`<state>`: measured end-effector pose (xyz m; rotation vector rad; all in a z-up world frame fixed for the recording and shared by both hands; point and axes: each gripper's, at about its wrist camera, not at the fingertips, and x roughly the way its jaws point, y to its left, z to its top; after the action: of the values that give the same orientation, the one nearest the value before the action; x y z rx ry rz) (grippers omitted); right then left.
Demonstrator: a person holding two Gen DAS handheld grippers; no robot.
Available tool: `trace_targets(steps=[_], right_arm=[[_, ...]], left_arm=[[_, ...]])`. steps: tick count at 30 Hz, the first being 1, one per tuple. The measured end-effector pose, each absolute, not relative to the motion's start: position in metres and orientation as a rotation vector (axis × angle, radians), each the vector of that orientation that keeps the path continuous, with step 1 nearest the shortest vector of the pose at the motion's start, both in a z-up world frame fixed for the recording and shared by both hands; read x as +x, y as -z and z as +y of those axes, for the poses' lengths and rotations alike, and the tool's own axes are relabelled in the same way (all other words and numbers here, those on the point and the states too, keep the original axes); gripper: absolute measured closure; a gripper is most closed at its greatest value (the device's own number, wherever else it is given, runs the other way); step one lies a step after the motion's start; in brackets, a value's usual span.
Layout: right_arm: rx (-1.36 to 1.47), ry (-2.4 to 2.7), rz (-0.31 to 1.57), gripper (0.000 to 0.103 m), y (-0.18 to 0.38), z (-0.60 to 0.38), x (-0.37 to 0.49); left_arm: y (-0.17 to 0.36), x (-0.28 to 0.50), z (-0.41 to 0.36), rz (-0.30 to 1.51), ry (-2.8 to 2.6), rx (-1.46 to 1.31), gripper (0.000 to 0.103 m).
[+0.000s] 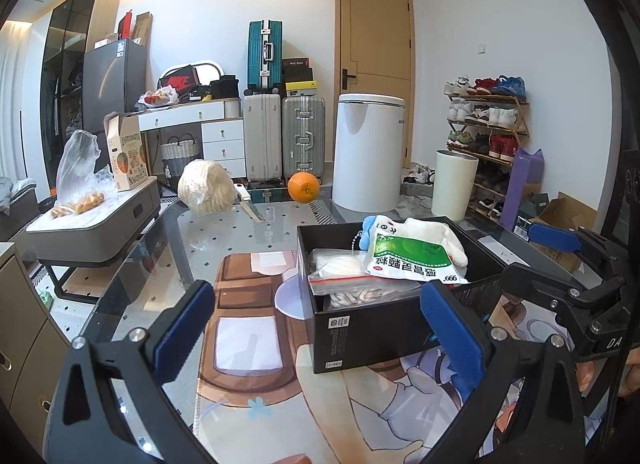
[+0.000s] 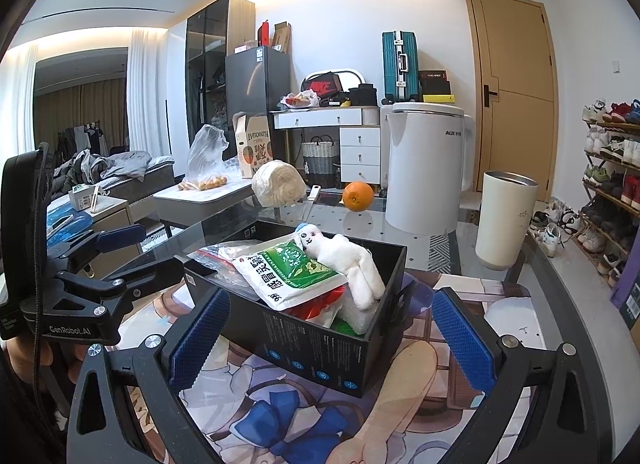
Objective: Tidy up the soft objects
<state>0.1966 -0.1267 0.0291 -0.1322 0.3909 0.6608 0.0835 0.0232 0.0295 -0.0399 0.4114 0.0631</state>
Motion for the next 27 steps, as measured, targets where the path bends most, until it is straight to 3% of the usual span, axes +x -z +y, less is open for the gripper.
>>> trace_targets(steps=[27], right_arm=[[-0.131, -0.661, 0.397, 0.000, -0.0288, -0.1287, 0.1962]], left_arm=[[-0.0297, 0.0823, 0.0207, 0.402, -0.058, -0.033, 0.000]])
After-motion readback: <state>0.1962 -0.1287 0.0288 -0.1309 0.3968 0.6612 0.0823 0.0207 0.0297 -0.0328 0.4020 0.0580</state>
